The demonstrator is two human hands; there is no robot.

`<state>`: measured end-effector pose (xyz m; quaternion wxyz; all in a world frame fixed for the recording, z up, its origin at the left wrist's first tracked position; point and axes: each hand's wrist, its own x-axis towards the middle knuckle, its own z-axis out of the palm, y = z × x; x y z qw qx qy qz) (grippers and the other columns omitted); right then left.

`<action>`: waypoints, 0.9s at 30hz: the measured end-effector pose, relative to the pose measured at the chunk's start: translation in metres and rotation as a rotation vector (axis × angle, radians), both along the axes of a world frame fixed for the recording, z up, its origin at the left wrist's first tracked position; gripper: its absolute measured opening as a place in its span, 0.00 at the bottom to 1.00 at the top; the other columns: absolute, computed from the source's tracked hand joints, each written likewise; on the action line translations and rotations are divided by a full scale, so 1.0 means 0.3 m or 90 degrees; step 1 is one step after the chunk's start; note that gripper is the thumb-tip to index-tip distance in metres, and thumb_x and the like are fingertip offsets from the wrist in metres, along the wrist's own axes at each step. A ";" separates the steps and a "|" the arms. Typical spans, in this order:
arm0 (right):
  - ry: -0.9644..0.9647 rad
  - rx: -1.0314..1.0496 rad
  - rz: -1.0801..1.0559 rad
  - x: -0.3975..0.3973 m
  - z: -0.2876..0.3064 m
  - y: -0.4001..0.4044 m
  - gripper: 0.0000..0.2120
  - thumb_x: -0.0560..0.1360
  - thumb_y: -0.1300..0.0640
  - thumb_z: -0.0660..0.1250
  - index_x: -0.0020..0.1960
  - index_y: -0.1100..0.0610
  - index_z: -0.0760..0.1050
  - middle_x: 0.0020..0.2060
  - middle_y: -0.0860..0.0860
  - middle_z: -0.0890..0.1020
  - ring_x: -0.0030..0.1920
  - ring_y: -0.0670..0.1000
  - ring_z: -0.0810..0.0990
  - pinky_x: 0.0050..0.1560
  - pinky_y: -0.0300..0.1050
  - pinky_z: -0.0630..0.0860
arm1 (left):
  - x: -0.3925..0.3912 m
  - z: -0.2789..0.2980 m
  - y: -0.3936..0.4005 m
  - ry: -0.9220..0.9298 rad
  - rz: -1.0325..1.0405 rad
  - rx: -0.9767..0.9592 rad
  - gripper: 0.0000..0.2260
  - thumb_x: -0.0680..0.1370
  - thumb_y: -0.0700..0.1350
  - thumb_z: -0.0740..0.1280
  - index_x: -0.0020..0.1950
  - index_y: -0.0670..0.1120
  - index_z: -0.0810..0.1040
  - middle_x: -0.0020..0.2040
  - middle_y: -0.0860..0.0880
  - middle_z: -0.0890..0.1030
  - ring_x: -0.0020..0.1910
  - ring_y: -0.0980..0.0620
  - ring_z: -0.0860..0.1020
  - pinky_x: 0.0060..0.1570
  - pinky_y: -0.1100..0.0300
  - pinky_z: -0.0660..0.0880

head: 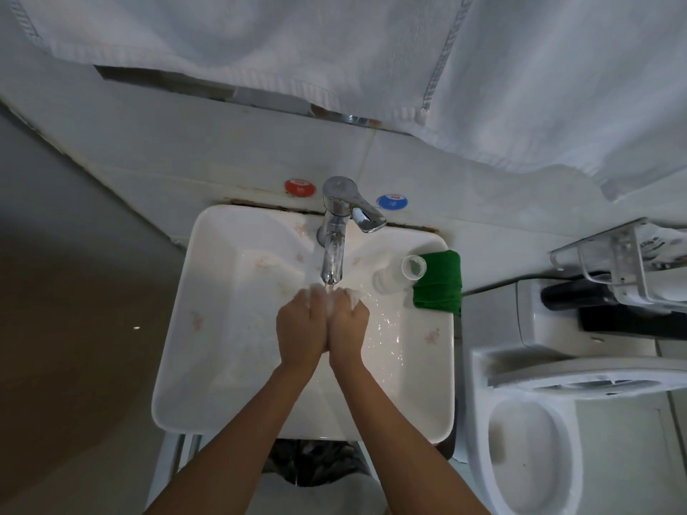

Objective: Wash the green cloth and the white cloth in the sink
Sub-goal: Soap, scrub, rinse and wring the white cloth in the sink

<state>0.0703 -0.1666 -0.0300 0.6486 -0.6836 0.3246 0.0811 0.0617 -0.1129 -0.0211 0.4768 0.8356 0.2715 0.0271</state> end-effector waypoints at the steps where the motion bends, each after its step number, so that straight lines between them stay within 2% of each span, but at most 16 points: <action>1: -0.021 -0.012 0.008 -0.006 -0.003 0.003 0.15 0.78 0.55 0.61 0.32 0.52 0.69 0.25 0.43 0.71 0.29 0.43 0.70 0.34 0.43 0.69 | -0.003 0.000 0.004 -0.026 -0.038 0.023 0.22 0.80 0.53 0.54 0.39 0.39 0.77 0.31 0.47 0.77 0.29 0.50 0.75 0.31 0.60 0.71; 3: -0.012 0.005 -0.003 -0.009 0.018 0.009 0.08 0.80 0.52 0.61 0.45 0.55 0.71 0.33 0.45 0.75 0.34 0.40 0.74 0.39 0.41 0.73 | -0.005 -0.006 0.015 -0.038 -0.101 0.045 0.19 0.82 0.53 0.53 0.41 0.41 0.74 0.32 0.49 0.74 0.29 0.52 0.73 0.29 0.66 0.66; 5: 0.042 0.077 -0.017 0.003 0.027 0.008 0.12 0.79 0.50 0.63 0.58 0.56 0.69 0.44 0.48 0.78 0.45 0.45 0.79 0.48 0.45 0.77 | -0.011 -0.020 0.022 -0.025 -0.105 0.018 0.14 0.82 0.51 0.54 0.45 0.43 0.72 0.36 0.49 0.75 0.32 0.52 0.75 0.31 0.68 0.67; 6: 0.063 0.112 -0.014 0.007 0.027 0.002 0.15 0.78 0.49 0.64 0.61 0.56 0.68 0.48 0.50 0.78 0.50 0.49 0.79 0.52 0.48 0.78 | -0.017 -0.029 0.023 -0.019 -0.098 -0.009 0.13 0.82 0.51 0.55 0.47 0.43 0.72 0.38 0.48 0.76 0.34 0.52 0.76 0.32 0.66 0.70; 9: 0.086 0.101 0.037 0.013 0.029 -0.024 0.15 0.76 0.47 0.67 0.58 0.54 0.72 0.51 0.52 0.80 0.53 0.52 0.80 0.59 0.56 0.77 | -0.043 -0.032 0.013 -0.015 -0.085 -0.097 0.08 0.81 0.50 0.57 0.51 0.46 0.70 0.43 0.47 0.77 0.39 0.51 0.78 0.36 0.61 0.75; 11: 0.086 0.043 0.113 0.016 0.027 -0.040 0.13 0.73 0.42 0.67 0.50 0.50 0.76 0.47 0.52 0.83 0.51 0.52 0.82 0.57 0.58 0.78 | -0.054 -0.026 0.013 -0.022 -0.070 -0.137 0.05 0.80 0.49 0.59 0.52 0.48 0.69 0.45 0.48 0.76 0.42 0.52 0.77 0.39 0.63 0.75; 13: 0.111 0.014 0.169 0.019 0.037 -0.054 0.15 0.69 0.35 0.65 0.44 0.46 0.77 0.44 0.49 0.84 0.49 0.52 0.82 0.54 0.58 0.79 | -0.056 -0.026 0.021 -0.029 -0.061 -0.168 0.07 0.79 0.48 0.61 0.55 0.47 0.70 0.47 0.47 0.76 0.44 0.55 0.77 0.40 0.69 0.73; 15: 0.147 0.059 0.190 0.019 0.047 -0.071 0.18 0.69 0.33 0.67 0.48 0.46 0.78 0.47 0.50 0.84 0.49 0.51 0.83 0.49 0.55 0.82 | -0.053 -0.024 0.032 -0.032 -0.063 -0.211 0.12 0.78 0.48 0.64 0.58 0.45 0.71 0.51 0.47 0.76 0.47 0.58 0.76 0.42 0.72 0.72; 16: 0.162 0.093 0.195 0.016 0.055 -0.080 0.20 0.70 0.35 0.69 0.52 0.49 0.78 0.48 0.52 0.84 0.49 0.51 0.83 0.45 0.52 0.82 | -0.053 -0.022 0.037 -0.031 -0.071 -0.233 0.14 0.77 0.49 0.65 0.60 0.45 0.71 0.52 0.48 0.76 0.48 0.59 0.77 0.44 0.72 0.73; 18: 0.162 0.135 0.195 0.014 0.065 -0.091 0.19 0.72 0.42 0.71 0.56 0.54 0.78 0.49 0.55 0.84 0.48 0.54 0.84 0.40 0.49 0.82 | -0.061 -0.025 0.043 -0.026 -0.095 -0.259 0.16 0.76 0.46 0.68 0.62 0.48 0.70 0.56 0.50 0.76 0.52 0.58 0.77 0.49 0.63 0.76; 21: 0.088 0.158 0.128 0.006 0.056 -0.087 0.08 0.73 0.53 0.72 0.50 0.54 0.79 0.45 0.56 0.85 0.47 0.55 0.84 0.44 0.51 0.81 | -0.079 -0.035 0.044 0.009 -0.117 -0.262 0.24 0.73 0.36 0.70 0.66 0.52 0.68 0.61 0.50 0.75 0.59 0.52 0.76 0.54 0.53 0.77; 23: 0.087 0.152 0.080 0.007 0.048 -0.085 0.04 0.74 0.58 0.69 0.49 0.53 0.77 0.45 0.55 0.83 0.45 0.54 0.83 0.41 0.49 0.79 | -0.087 -0.032 0.046 0.024 -0.104 -0.283 0.28 0.72 0.36 0.71 0.67 0.53 0.67 0.62 0.50 0.74 0.60 0.50 0.75 0.56 0.50 0.77; 24: 0.098 0.154 0.061 0.007 0.037 -0.085 0.05 0.74 0.58 0.67 0.51 0.53 0.76 0.47 0.56 0.83 0.46 0.54 0.82 0.41 0.48 0.79 | -0.091 -0.024 0.049 0.025 -0.094 -0.297 0.27 0.72 0.38 0.71 0.67 0.54 0.67 0.61 0.52 0.74 0.60 0.51 0.75 0.55 0.51 0.77; 27: 0.124 0.174 0.012 0.011 0.011 -0.081 0.12 0.75 0.56 0.62 0.56 0.59 0.77 0.50 0.58 0.83 0.51 0.57 0.82 0.49 0.51 0.78 | -0.087 0.004 0.052 0.022 -0.043 -0.347 0.25 0.75 0.50 0.68 0.70 0.51 0.66 0.62 0.54 0.73 0.59 0.55 0.74 0.52 0.64 0.74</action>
